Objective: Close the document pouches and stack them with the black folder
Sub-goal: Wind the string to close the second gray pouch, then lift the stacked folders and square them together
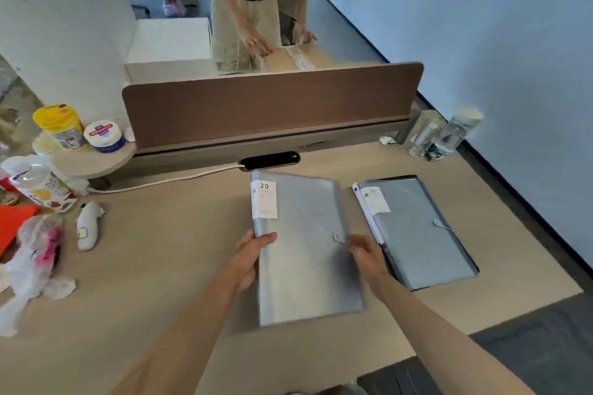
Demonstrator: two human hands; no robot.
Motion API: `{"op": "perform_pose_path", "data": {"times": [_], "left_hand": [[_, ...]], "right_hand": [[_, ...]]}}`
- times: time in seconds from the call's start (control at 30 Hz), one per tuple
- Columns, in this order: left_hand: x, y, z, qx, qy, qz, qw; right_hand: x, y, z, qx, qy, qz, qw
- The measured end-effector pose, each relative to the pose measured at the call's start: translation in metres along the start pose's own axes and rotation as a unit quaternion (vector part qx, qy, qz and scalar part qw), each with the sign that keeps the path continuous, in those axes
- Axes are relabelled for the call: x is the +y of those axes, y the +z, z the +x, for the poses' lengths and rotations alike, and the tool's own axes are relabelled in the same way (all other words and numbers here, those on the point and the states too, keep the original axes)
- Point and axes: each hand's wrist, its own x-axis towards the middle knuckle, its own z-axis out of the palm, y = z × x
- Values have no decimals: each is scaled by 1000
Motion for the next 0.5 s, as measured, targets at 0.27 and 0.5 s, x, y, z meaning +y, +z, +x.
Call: {"op": "perform_pose_path", "data": {"times": [0.27, 0.5], "left_hand": [[-10, 126, 34, -48, 6, 90, 995], [-30, 236, 70, 7, 39, 159, 987]], "right_hand": [[-6, -106, 41, 93, -4, 12, 996], [12, -198, 110, 58, -17, 12, 998]]}}
